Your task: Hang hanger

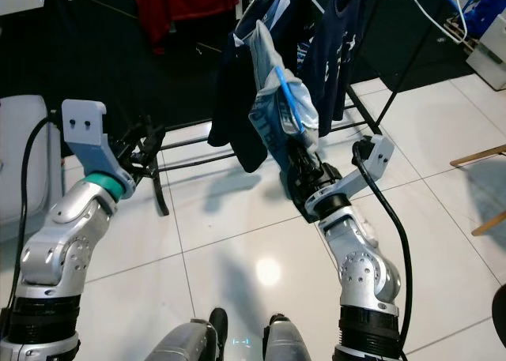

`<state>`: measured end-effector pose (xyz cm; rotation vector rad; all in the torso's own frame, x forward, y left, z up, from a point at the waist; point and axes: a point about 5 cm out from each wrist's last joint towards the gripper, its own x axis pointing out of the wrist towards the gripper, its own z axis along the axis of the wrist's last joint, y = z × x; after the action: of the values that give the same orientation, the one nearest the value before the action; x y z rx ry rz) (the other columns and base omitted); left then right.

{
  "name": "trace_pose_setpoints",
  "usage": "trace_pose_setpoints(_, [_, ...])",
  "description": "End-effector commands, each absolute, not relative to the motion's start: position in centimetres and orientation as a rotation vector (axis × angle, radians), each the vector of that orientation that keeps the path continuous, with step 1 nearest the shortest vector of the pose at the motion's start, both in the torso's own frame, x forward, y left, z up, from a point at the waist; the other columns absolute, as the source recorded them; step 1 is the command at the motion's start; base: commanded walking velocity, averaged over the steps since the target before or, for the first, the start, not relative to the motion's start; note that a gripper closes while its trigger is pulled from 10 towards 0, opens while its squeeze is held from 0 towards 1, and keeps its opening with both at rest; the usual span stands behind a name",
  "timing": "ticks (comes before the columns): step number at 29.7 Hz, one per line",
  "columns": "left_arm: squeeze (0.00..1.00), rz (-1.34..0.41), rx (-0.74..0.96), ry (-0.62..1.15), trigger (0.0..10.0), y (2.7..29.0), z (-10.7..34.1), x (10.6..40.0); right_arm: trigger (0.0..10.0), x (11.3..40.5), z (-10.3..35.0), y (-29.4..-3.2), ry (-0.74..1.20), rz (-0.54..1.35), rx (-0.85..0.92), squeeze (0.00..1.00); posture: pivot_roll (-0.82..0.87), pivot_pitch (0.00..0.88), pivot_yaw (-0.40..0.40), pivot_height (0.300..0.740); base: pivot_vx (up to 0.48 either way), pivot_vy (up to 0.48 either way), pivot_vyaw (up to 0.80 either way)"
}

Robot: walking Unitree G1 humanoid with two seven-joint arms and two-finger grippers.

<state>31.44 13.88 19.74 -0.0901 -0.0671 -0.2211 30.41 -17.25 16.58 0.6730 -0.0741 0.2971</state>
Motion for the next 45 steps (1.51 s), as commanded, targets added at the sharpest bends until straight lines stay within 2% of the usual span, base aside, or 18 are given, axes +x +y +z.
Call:
trace_pose_setpoints(1, [0.0,-0.208,-0.081,-0.059,10.0,14.1,19.4,31.4,10.0,30.6,16.6,-17.1,-0.073,0.295,0.657,0.0,-0.07,0.098,0.095,0.74,0.0,0.0,0.8])
trace_pose_setpoints(23, [0.0,-0.18,-0.024,-0.088,10.0,13.8,19.7,32.0,10.0,30.6,17.3,-17.6,-0.118,0.309,0.659,0.0,-0.08,0.105,0.091,0.74,0.48,0.0,0.0])
trace_pose_setpoints(29, [0.0,-0.174,-0.017,-0.098,10.0,13.9,19.7,32.1,10.0,30.5,17.8,-17.0,-0.11,0.379,0.666,0.0,-0.08,0.104,0.093,0.74,0.48,0.0,0.0])
trace_pose_setpoints(31, [0.0,-0.162,-0.005,-0.107,10.0,14.2,19.9,32.1,10.0,30.1,18.5,-15.8,-0.096,0.509,0.749,0.0,-0.09,0.105,0.096,0.74,0.48,0.0,0.0])
trace_pose_setpoints(32, [0.0,-0.162,-0.005,-0.107,10.0,14.2,19.9,32.1,10.0,30.1,18.5,-15.8,-0.096,0.509,0.749,0.0,-0.09,0.105,0.096,0.74,0.48,0.0,0.0])
trace_pose_setpoints(33, [0.0,-0.163,0.007,-0.121,10.0,14.4,20.2,32.1,10.0,30.0,18.8,-15.0,-0.077,0.569,0.823,0.0,-0.09,0.105,0.096,0.74,0.48,0.0,0.0])
trace_pose_setpoints(36, [0.0,-0.164,0.014,-0.132,10.0,14.6,20.6,32.1,10.0,30.5,18.4,-15.1,-0.035,0.527,0.923,0.0,-0.08,0.106,0.091,0.74,0.48,0.0,0.0])
trace_pose_setpoints(42, [0.0,-0.163,0.015,-0.14,10.0,14.8,20.9,32.2,10.0,31.1,18.0,-15.4,-0.016,0.461,0.972,0.0,-0.09,0.109,0.097,0.74,0.452,0.0,0.0])
trace_pose_setpoints(45, [0.0,-0.187,0.014,-0.152,10.0,14.6,21.1,32.2,10.0,31.4,18.2,-14.9,0.001,0.44,0.984,0.0,-0.09,0.109,0.098,0.74,0.0,0.0,0.0])
